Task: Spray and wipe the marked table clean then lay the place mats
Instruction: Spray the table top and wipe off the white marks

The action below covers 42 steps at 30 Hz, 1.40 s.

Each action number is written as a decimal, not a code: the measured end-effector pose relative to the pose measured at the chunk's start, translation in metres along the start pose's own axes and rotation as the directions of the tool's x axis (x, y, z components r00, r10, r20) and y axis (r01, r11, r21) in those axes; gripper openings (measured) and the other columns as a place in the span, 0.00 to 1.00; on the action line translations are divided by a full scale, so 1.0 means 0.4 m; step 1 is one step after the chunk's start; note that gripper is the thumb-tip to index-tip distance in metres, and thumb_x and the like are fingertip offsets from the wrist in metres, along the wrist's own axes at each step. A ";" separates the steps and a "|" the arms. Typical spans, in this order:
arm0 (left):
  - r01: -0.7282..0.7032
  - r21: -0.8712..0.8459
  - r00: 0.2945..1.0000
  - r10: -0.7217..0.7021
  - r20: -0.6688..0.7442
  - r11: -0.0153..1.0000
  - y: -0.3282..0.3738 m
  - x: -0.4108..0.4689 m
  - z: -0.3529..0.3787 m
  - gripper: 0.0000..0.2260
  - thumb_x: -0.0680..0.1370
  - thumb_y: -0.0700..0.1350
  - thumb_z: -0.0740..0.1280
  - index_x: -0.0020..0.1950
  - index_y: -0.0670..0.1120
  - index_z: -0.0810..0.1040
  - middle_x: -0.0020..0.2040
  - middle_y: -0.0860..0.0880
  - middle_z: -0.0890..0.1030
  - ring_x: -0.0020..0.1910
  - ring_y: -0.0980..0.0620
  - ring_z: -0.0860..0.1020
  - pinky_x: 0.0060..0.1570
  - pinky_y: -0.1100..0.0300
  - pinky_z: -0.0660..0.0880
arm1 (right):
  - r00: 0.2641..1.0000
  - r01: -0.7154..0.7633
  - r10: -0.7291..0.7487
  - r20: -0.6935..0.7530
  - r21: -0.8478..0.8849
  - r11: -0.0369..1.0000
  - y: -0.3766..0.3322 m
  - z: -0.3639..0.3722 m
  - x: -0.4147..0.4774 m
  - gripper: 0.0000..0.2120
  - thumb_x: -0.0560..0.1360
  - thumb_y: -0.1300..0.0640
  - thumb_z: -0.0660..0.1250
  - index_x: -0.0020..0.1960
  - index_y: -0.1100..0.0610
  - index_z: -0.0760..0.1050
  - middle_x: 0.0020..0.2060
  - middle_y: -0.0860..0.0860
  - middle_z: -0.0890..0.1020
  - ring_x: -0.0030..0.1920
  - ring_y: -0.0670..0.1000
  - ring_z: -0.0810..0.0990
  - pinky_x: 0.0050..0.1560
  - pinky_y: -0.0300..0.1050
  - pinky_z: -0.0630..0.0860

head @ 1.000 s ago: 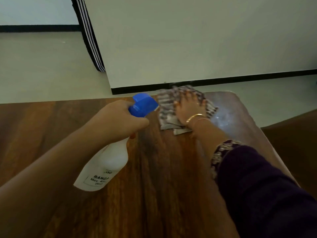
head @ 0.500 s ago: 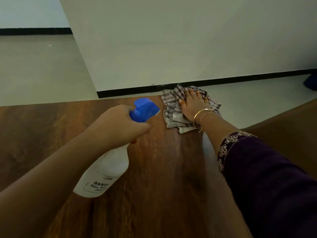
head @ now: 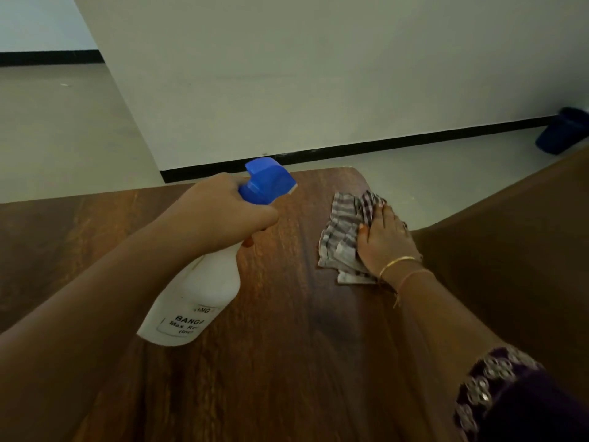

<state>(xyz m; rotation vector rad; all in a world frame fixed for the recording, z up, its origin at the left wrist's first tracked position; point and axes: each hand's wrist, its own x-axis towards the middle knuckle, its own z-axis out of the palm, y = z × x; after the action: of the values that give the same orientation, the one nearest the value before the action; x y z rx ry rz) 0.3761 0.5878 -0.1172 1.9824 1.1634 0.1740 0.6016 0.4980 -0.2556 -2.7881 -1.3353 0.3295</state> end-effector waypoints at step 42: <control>-0.128 0.016 0.920 0.113 0.376 0.992 0.063 -0.691 0.205 0.12 0.71 0.45 0.67 0.31 0.47 0.67 0.27 0.50 0.70 0.29 0.52 0.72 0.37 0.54 0.72 | 0.895 -0.419 0.401 0.194 0.062 0.906 0.208 0.113 -1.088 0.34 0.73 0.45 0.34 0.77 0.56 0.39 0.77 0.54 0.42 0.77 0.55 0.40 0.73 0.56 0.36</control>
<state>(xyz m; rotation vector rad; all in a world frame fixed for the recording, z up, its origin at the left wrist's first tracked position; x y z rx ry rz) 0.2763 0.3188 -0.0801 2.0120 0.8040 -0.1634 0.3912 0.1062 -0.2332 -2.9886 -0.7050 0.6529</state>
